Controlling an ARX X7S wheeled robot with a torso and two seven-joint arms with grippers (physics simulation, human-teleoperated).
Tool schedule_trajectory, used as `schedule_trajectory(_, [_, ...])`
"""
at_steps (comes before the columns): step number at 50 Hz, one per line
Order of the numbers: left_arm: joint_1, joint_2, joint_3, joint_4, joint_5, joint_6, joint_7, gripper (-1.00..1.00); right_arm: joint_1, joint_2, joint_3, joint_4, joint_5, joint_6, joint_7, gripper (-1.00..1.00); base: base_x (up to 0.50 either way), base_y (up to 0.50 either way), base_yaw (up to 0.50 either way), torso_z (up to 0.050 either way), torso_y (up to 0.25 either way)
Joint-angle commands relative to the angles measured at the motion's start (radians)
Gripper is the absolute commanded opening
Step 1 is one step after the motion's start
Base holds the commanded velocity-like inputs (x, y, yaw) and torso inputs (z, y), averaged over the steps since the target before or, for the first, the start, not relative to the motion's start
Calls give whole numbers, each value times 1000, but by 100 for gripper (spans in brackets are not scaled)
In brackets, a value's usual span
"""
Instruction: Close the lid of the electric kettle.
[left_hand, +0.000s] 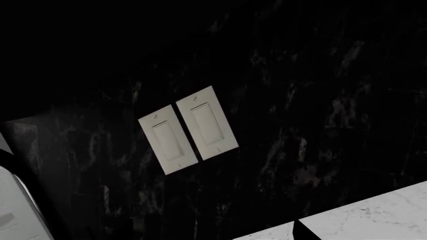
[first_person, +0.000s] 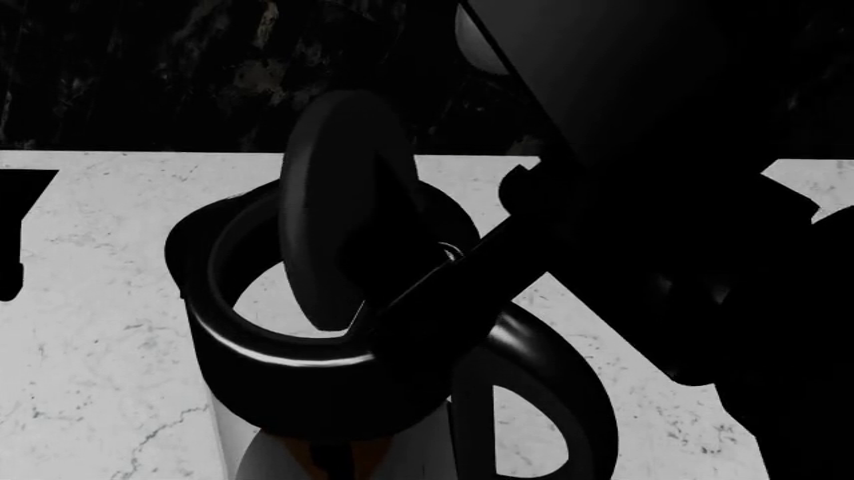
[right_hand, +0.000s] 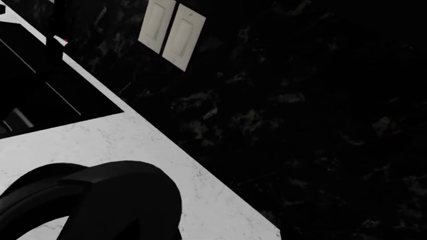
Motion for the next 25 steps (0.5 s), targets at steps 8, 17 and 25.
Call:
schedule_trajectory(8, [38, 0, -53, 17, -11, 36, 28, 100, -2, -114, -25, 86, -218, -4, -202, 100, 0, 0, 0, 0, 0])
schedule_trajectory(17, [54, -7, -66, 20, -15, 46, 28, 100, -32, -175, -93, 147, -357, -37, -337, 100, 0, 0, 1, 0, 0])
schedule_trajectory(25, [66, -20, -61, 17, -6, 66, 20, 100, -48, -193, -115, 174, -361, -44, -352, 100, 2, 1, 2, 0, 0])
